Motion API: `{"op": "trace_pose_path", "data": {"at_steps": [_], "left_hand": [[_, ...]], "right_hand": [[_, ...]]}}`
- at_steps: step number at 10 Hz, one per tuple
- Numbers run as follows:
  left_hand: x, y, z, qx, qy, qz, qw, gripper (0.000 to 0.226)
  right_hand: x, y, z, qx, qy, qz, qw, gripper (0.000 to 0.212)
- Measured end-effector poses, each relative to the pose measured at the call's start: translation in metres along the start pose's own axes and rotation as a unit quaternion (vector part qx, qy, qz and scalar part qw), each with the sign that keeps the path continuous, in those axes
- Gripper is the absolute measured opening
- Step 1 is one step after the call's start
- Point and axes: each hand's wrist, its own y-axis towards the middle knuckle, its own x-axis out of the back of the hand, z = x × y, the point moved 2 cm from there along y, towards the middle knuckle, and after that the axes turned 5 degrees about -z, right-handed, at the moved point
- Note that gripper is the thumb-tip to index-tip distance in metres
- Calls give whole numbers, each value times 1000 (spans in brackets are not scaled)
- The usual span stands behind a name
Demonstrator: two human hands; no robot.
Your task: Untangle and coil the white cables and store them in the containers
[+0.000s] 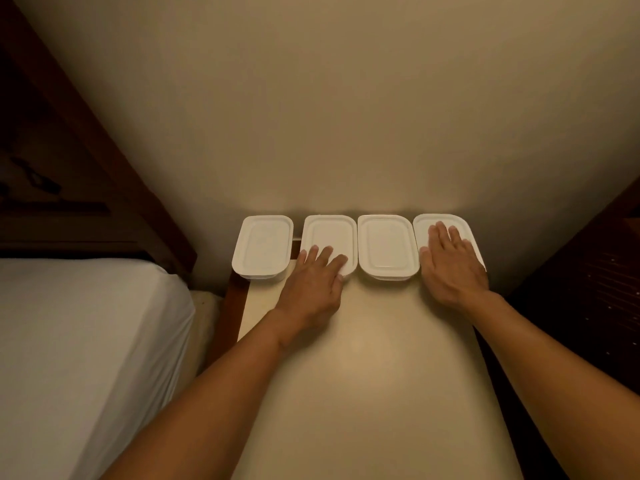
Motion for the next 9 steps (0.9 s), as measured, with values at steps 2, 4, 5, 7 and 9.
{"op": "trace_pose_path", "data": {"at_steps": [2, 4, 5, 7, 9], "left_hand": [[4, -7, 13, -19, -40, -4, 999, 55], [25, -24, 72, 162, 39, -33, 986, 63], [26, -21, 70, 134, 36, 6, 990, 63], [31, -12, 57, 102, 42, 51, 993, 59], [57, 5, 54, 103, 74, 37, 991, 58]], "right_hand": [[-1, 1, 2, 21, -10, 6, 1000, 63], [0, -9, 7, 12, 9, 13, 1000, 64], [-2, -7, 14, 20, 1, 17, 1000, 65], [-8, -1, 25, 25, -5, 5, 1000, 66], [5, -1, 29, 34, 30, -4, 999, 66]]}}
